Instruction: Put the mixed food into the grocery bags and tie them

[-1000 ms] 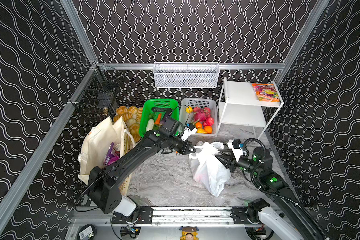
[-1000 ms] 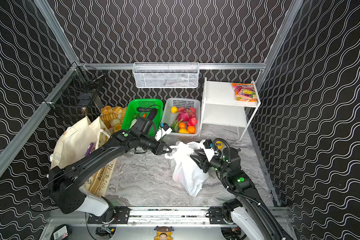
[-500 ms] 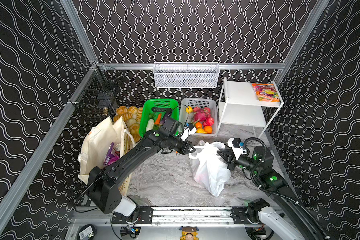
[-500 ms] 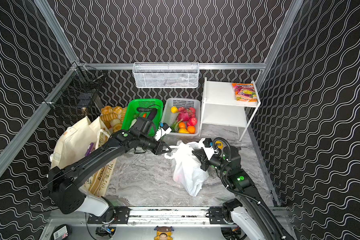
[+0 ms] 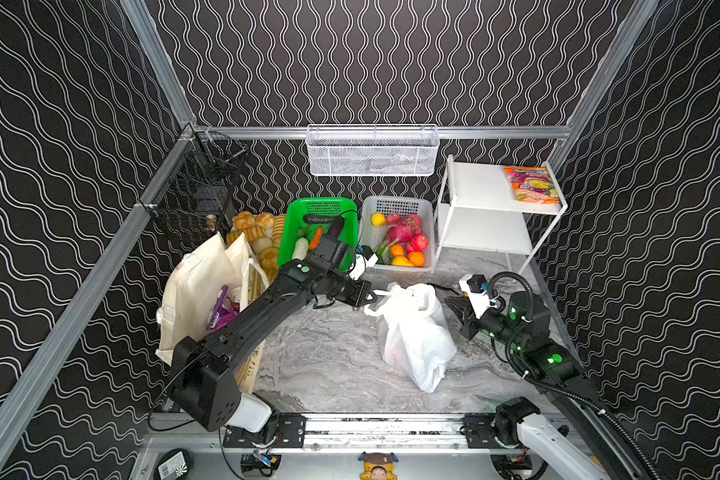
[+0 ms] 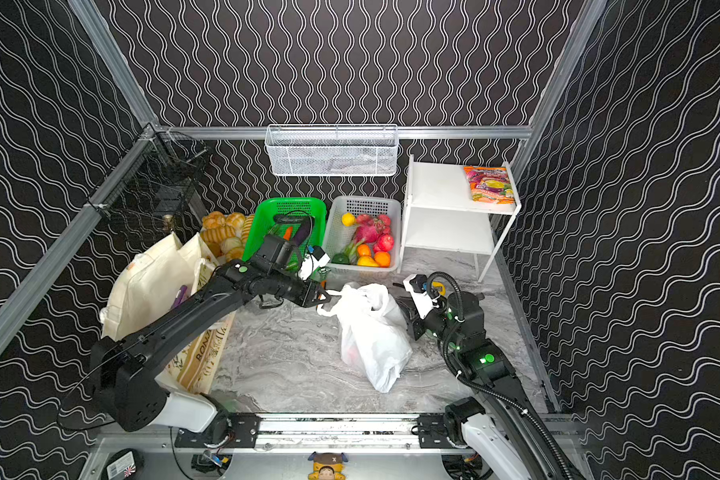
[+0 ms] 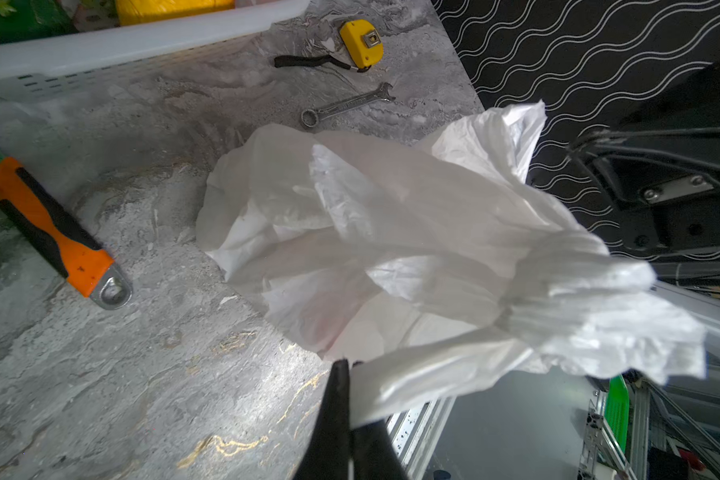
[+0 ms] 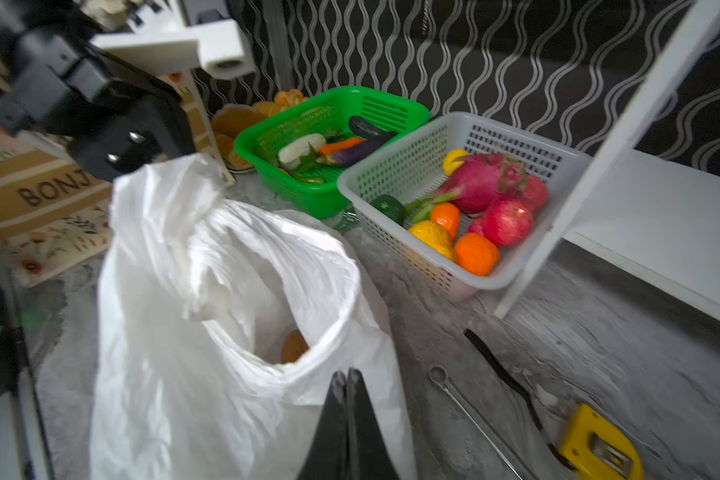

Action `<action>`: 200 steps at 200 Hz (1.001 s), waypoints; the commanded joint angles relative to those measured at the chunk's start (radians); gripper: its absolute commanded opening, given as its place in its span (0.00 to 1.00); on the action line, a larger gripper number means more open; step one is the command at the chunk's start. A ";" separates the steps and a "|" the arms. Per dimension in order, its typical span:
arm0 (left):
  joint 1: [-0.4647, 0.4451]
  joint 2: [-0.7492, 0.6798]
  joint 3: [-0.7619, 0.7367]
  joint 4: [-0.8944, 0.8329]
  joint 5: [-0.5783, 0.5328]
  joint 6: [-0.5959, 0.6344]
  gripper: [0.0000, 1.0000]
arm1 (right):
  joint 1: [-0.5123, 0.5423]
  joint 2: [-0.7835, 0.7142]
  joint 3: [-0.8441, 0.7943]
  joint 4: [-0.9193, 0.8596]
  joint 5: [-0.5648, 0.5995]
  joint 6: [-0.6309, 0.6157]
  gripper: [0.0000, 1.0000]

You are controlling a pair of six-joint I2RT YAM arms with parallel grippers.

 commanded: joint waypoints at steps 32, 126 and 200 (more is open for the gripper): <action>0.002 0.002 -0.013 0.035 0.044 0.009 0.00 | 0.023 0.085 -0.025 0.226 -0.289 0.055 0.35; 0.002 0.016 -0.022 0.060 0.075 -0.006 0.00 | 0.091 0.203 0.008 0.239 -0.235 -0.068 0.27; 0.009 0.003 -0.014 0.018 -0.015 0.007 0.00 | 0.126 0.164 0.026 0.149 -0.072 -0.101 0.00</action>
